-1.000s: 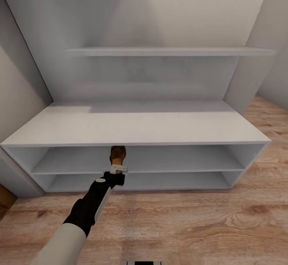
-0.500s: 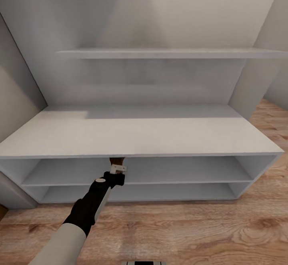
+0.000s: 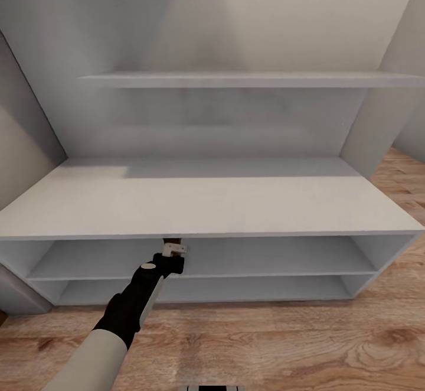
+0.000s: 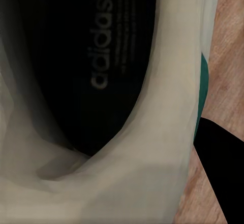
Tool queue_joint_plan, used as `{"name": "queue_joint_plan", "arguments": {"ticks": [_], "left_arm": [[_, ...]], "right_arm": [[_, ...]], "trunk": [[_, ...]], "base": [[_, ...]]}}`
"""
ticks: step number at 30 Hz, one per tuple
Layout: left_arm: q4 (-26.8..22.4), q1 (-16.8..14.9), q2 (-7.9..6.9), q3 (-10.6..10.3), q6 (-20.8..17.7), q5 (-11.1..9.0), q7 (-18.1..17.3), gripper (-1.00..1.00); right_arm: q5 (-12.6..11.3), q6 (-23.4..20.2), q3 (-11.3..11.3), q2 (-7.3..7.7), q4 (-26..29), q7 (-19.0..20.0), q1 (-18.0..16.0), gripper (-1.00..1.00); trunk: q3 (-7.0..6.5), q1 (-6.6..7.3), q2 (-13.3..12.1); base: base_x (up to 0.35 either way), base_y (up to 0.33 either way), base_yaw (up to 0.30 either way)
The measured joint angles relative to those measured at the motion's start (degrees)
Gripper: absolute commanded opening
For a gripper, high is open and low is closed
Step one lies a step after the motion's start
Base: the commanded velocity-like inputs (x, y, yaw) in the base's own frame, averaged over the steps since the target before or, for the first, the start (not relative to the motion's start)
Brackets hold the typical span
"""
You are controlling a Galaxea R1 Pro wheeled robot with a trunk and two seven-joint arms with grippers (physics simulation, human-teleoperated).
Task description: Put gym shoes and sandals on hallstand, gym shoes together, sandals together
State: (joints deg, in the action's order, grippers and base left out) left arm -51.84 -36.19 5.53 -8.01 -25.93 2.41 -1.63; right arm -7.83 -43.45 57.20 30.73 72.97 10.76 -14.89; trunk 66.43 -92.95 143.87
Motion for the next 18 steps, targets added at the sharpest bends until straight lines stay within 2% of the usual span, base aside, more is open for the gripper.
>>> {"name": "queue_joint_plan", "arguments": {"ticks": [6, 12, 18], "left_arm": [[0.0, 0.0, 0.00, 0.0, 0.0, 0.0, 0.0, -1.00], [0.1, 0.0, 0.00, 0.0, 0.0, -0.1, 0.0, -1.00], [0.1, 0.0, 0.00, -0.1, 0.1, -0.1, -0.1, -1.00]], "right_arm": [[0.0, 0.0, 0.0, 0.01, 0.0, 0.0, 0.0, -1.00], [0.0, 0.0, 0.0, 0.01, 0.0, 0.0, 0.0, -1.00], [0.0, 0.0, 0.0, 0.01, 0.0, 0.0, 0.0, -1.00]], "trunk": [[0.00, 0.00, 0.0], [0.00, 0.03, 0.0], [0.00, 0.00, 0.0]], "base": [[0.012, 0.000, 0.000], [0.183, 0.000, 0.000], [0.039, 0.000, 0.000]]}}
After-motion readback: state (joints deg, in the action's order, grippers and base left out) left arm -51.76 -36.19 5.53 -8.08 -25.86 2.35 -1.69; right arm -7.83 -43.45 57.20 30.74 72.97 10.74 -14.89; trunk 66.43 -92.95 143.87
